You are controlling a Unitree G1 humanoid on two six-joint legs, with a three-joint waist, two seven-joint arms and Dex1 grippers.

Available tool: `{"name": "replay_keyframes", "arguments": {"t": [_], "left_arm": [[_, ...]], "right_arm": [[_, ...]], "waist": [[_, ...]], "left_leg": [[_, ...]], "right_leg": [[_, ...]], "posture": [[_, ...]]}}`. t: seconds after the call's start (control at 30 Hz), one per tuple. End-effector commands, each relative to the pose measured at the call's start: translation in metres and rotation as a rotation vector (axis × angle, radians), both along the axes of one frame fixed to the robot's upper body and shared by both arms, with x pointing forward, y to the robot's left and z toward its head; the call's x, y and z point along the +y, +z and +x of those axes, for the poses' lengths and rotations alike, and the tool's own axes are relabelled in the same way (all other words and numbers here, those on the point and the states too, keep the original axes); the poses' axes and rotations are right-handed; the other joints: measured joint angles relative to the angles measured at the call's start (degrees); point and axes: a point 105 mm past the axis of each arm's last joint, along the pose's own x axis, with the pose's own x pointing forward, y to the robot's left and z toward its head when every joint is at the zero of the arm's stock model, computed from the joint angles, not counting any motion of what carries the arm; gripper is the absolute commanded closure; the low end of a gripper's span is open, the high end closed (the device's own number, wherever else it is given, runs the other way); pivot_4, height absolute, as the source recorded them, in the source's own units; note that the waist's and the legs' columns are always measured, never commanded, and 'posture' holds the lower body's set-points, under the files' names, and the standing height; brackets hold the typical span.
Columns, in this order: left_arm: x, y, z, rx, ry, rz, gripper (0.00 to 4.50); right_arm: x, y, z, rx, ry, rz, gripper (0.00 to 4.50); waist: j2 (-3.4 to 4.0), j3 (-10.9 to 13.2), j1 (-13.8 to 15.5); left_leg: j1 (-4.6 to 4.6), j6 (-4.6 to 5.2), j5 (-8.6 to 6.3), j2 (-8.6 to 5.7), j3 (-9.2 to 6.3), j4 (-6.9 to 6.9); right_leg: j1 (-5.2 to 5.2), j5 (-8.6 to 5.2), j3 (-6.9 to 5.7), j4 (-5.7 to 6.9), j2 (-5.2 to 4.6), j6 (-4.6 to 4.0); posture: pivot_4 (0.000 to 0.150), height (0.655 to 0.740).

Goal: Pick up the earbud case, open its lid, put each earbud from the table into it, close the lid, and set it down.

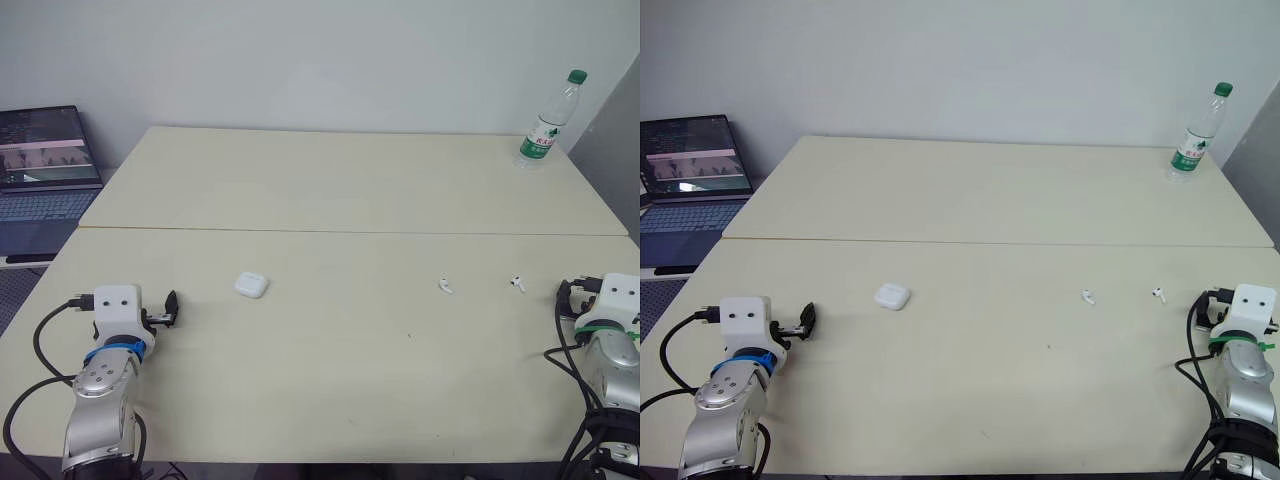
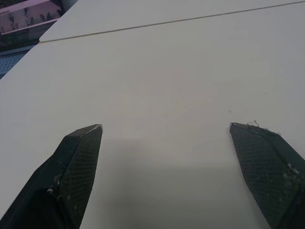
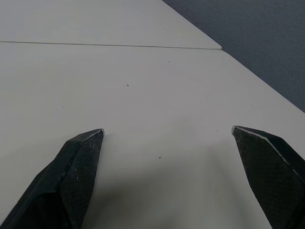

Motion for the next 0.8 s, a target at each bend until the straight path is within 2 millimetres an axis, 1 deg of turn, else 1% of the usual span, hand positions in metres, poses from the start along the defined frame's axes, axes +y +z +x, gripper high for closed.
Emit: {"name": "replay_keyframes", "arguments": {"t": [0.03,0.2,0.53,0.7,0.73,0.8], "left_arm": [[0.007,0.005,-0.003,-0.006,0.022,0.032,0.03],[0.009,0.009,-0.006,-0.026,0.029,0.024,0.03],[0.008,0.019,-0.005,-0.053,0.009,0.015,0.03],[0.005,0.033,-0.004,-0.081,-0.016,0.026,0.03],[0.003,0.037,-0.004,-0.095,-0.023,0.019,0.03],[-0.006,0.051,-0.005,-0.128,-0.081,0.01,0.03]], "right_arm": [[-0.01,0.02,0.001,-0.055,-0.012,-0.036,0.0],[-0.015,0.023,-0.001,-0.055,-0.019,-0.045,0.0],[-0.009,0.025,0.003,-0.066,-0.009,-0.043,0.0],[-0.01,0.03,0.004,-0.077,-0.001,-0.052,0.0],[-0.008,0.033,0.005,-0.082,0.013,-0.064,0.0],[0.001,0.045,0.012,-0.112,0.068,-0.075,0.0]], "waist": [[0.0,0.0,0.0],[0.01,0.0,0.0],[0.01,0.0,-0.1],[0.01,0.0,-0.1],[0.01,0.0,-0.1],[0.01,0.0,-0.1]], "left_leg": [[0.0,0.0,0.0,0.0,0.0,0.0],[0.02,0.0,0.0,-0.01,0.02,0.0],[0.03,0.0,0.0,0.0,0.03,0.02],[0.01,0.0,0.0,-0.01,0.02,0.02],[0.02,0.0,0.0,-0.01,0.02,0.02],[0.02,0.0,0.0,-0.01,0.02,0.02]], "right_leg": [[0.0,0.0,0.0,0.0,0.0,0.0],[0.01,0.0,0.02,0.0,0.0,0.0],[0.01,0.02,0.03,0.02,0.0,0.02],[0.01,0.02,0.02,0.02,0.0,0.02],[0.01,0.02,0.03,0.02,0.0,0.02],[0.01,0.02,0.03,0.02,0.0,0.03]], "posture": [[0.15,0.74],[0.15,0.74],[0.15,0.74],[0.15,0.74],[0.15,0.74],[0.15,0.74]]}}
